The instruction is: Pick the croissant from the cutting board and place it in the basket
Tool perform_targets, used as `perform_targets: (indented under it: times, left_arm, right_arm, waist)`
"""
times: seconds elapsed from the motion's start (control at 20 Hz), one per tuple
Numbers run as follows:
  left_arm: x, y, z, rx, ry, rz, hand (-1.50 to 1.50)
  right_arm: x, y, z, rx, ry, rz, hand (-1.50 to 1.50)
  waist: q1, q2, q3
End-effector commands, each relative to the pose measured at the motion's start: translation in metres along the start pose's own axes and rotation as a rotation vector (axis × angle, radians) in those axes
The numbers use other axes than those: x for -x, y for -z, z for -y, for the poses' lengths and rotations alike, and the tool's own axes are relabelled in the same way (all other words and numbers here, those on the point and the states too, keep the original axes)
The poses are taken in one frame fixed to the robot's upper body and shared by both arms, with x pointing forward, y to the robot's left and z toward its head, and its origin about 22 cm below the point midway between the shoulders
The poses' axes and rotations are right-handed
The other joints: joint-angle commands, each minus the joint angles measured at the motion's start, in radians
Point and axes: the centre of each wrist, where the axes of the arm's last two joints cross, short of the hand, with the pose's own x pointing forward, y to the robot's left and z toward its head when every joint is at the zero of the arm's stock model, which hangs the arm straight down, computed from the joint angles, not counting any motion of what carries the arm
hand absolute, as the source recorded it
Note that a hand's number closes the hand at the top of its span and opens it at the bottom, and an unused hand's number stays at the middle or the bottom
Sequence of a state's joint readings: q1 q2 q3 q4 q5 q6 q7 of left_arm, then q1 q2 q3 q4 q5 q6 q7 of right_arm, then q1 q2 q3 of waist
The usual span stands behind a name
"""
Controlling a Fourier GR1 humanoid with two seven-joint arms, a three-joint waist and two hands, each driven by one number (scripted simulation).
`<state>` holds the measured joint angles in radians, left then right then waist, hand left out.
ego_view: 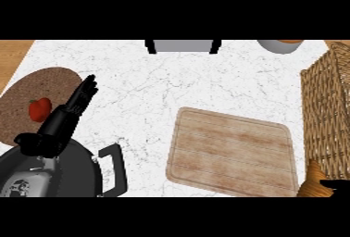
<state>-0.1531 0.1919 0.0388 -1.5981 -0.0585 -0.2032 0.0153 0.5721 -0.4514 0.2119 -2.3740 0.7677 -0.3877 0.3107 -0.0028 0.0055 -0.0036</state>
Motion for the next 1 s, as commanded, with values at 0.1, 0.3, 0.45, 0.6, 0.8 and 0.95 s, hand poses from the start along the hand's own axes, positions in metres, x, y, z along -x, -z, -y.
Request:
perform_targets:
  times: [0.1,0.3,0.45,0.6,0.8,0.95]
  left_arm:
    - [-0.010,0.007,0.002,0.012,0.002,0.020,0.00]
    - [-0.004,-0.001,-0.003,0.018,0.000,0.019,0.00]
    - [-0.004,0.009,0.011,0.007,-0.006,0.006,0.00]
    - [0.003,0.001,-0.010,-0.010,0.004,0.004,0.00]
    - [-0.004,0.015,-0.007,0.014,0.007,0.007,0.00]
    - [-0.012,0.004,0.010,-0.003,-0.007,-0.004,0.00]
  right_arm:
    - [-0.028,0.036,0.043,0.163,0.216,-0.059,1.50]
    - [-0.026,0.063,0.053,0.235,0.237,-0.105,1.50]
    - [-0.019,0.106,0.073,0.293,0.217,-0.138,1.50]
    - [-0.001,0.135,0.107,0.289,0.221,-0.179,1.50]
    - [0.041,0.178,0.128,0.257,0.249,-0.242,1.50]
    - [0.076,0.168,0.122,0.196,0.222,-0.225,1.50]
  waist:
    - [0.021,0.001,0.002]
    - [0.016,-0.006,0.002]
    - [0.016,-0.002,0.003]
    - [0.003,-0.006,0.003]
    - [0.007,-0.002,0.004]
    - [0.002,-0.006,0.004]
